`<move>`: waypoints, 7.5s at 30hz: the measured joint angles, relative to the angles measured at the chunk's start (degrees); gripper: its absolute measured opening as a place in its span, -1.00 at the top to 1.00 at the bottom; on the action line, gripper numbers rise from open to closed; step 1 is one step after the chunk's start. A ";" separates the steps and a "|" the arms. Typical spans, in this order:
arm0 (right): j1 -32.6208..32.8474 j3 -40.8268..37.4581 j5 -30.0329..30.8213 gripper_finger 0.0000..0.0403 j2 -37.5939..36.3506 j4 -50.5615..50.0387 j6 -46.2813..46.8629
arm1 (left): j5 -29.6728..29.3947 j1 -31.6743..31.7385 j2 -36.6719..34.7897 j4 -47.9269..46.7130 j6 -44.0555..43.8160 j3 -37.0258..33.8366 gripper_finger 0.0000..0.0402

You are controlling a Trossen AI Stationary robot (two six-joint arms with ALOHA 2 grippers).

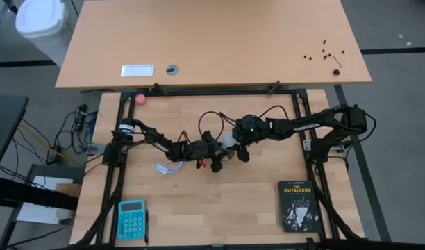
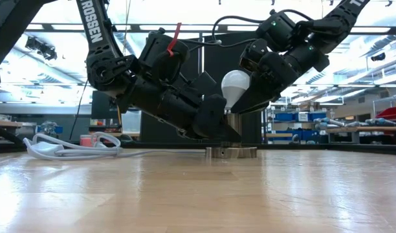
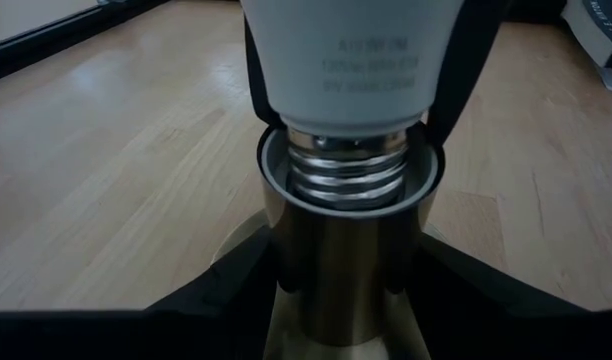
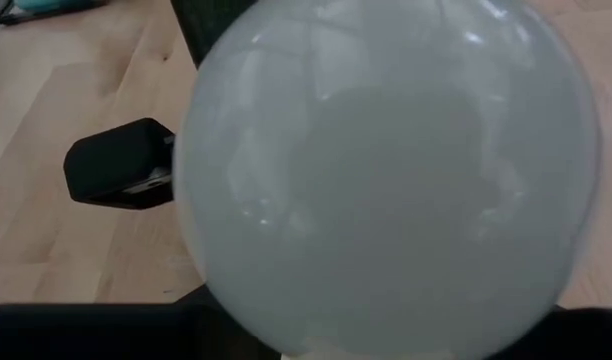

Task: Screw lightbulb
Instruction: Insert the white lightbulb into the silver lamp

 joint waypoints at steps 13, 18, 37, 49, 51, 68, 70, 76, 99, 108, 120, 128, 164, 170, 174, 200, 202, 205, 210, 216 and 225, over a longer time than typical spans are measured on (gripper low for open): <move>-0.15 -0.02 -2.48 0.10 0.07 0.59 -1.64 | 0.07 -0.02 0.00 -0.02 0.00 -0.02 -0.03; -0.04 1.12 -3.39 -0.02 0.17 -0.49 -1.57 | 0.04 -0.02 0.00 -0.02 -0.01 -0.04 -0.03; 0.85 4.81 -3.62 -0.16 0.15 -7.60 -3.09 | 0.07 -0.07 -0.07 -0.70 -0.03 -0.02 -0.03; 3.70 4.67 2.19 -0.24 0.10 -1.17 -3.22 | 0.04 -0.07 -0.07 -0.76 -0.03 0.00 -0.03; 3.74 3.30 2.24 -0.24 0.02 2.04 -2.91 | 0.04 -0.07 -0.07 -0.79 -0.03 0.00 -0.03; 3.09 -5.16 3.36 -0.33 0.02 14.98 0.61 | 0.04 -0.04 -0.07 -0.81 -0.20 0.00 -0.03; 3.09 -5.16 3.28 -0.37 0.02 14.82 0.57 | 0.04 -0.04 -0.07 -0.81 -0.20 0.00 -0.03; 3.24 -3.11 3.20 -0.44 0.02 13.64 -0.50 | 0.02 -0.04 -0.06 -0.83 -0.22 0.00 -0.03; 3.02 4.22 3.85 -0.25 0.02 -0.79 -3.35 | 0.02 -0.04 0.00 -0.83 -0.22 0.00 -0.03; 2.01 6.45 1.08 -0.27 0.02 -5.35 -4.70 | 0.00 -0.02 0.00 -0.79 -0.24 0.00 -0.03; 0.81 7.57 -3.79 -0.24 5.62 -4.52 -5.75 | 0.02 -0.02 0.09 0.20 -0.27 -0.07 -0.03; 0.79 8.70 -4.40 -0.16 6.51 -4.37 -7.13 | -0.09 -0.02 0.09 0.24 -0.27 -0.09 -0.03; -1.15 0.73 -6.28 -0.42 -1.57 -9.27 -7.66 | -0.37 0.00 0.04 -0.28 -0.40 0.00 -0.03; -0.79 -4.90 -6.04 -0.42 -3.15 4.89 -6.28 | -0.32 -0.02 0.00 -0.35 -0.44 0.00 -0.03; 0.26 -7.92 -2.84 -0.41 -1.89 16.77 -5.78 | -0.24 -0.02 0.00 -0.56 -0.44 0.00 -0.03; 0.36 -10.54 -5.41 -0.13 9.88 45.28 -2.57 | 0.02 -0.04 -0.07 -0.85 -0.55 0.00 -0.03; 0.34 -10.54 -5.34 -0.13 9.88 44.63 -2.60 | 0.02 -0.04 -0.07 -0.85 -0.55 0.00 -0.03; 0.36 -10.56 -4.26 -0.13 9.92 42.58 -2.68 | 0.02 -0.04 -0.07 -0.85 -0.59 0.00 -0.03; 1.07 -10.58 -0.94 -0.13 10.40 42.83 -3.01 | 0.01 -0.04 -0.04 -0.85 -0.96 0.00 -0.03; 3.67 -10.69 7.85 -0.13 10.40 42.36 -1.56 | -1.51 -0.04 -0.04 -0.89 -2.12 -0.02 -0.03; 11.12 -10.69 30.20 -0.13 10.38 41.92 3.03 | -3.45 -0.04 0.00 -0.93 -3.66 -0.04 -0.03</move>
